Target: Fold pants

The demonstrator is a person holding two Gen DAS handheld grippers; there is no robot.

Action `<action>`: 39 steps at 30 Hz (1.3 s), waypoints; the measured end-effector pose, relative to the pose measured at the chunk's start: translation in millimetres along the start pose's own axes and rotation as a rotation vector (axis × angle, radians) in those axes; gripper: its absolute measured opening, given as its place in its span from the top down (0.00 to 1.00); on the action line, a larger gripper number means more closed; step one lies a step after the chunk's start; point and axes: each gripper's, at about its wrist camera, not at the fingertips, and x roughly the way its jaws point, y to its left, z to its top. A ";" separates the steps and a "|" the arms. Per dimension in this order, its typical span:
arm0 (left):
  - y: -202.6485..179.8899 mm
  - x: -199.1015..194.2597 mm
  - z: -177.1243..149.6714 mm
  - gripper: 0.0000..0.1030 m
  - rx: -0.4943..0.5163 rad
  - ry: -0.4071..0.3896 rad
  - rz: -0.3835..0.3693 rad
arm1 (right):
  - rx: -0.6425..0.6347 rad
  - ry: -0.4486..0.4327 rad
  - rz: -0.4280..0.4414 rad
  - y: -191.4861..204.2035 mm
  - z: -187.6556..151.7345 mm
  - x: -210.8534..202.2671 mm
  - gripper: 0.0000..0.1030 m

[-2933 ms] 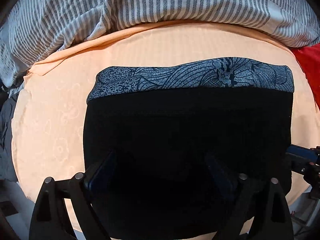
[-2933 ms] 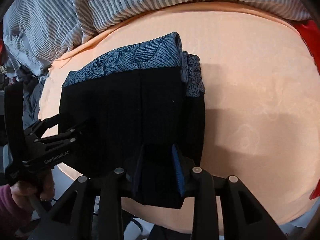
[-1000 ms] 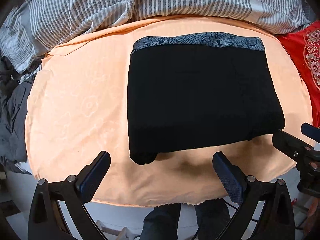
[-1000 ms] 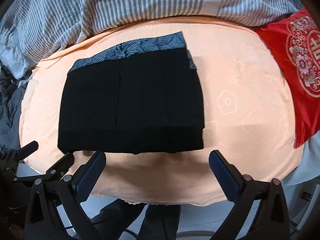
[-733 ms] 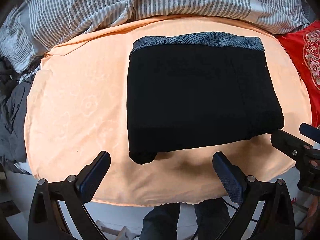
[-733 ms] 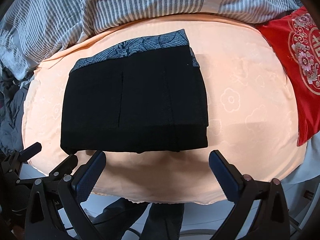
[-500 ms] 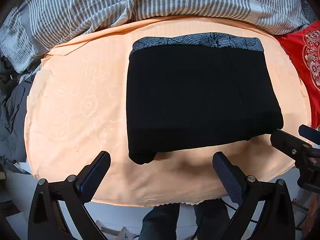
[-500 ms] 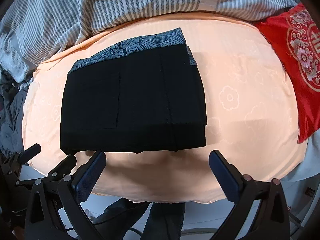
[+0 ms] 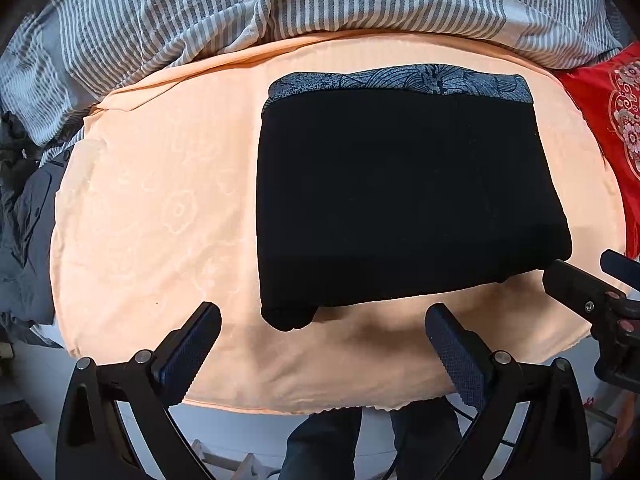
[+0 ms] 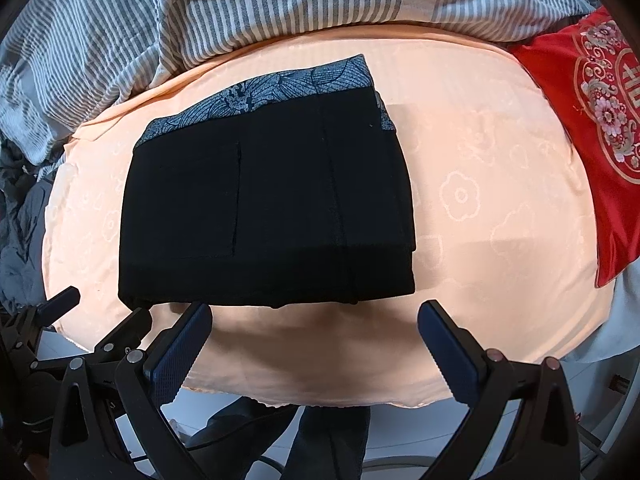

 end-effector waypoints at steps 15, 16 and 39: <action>0.6 3.9 0.2 0.00 0.004 0.005 0.004 | -0.014 0.010 -0.002 4.8 2.4 4.1 0.00; 0.5 4.1 0.2 0.00 0.005 0.003 0.006 | -0.015 0.009 -0.003 4.7 2.9 4.0 0.00; -0.5 1.4 0.9 0.00 -0.011 -0.019 -0.011 | -0.019 0.006 -0.008 4.5 2.7 4.8 0.00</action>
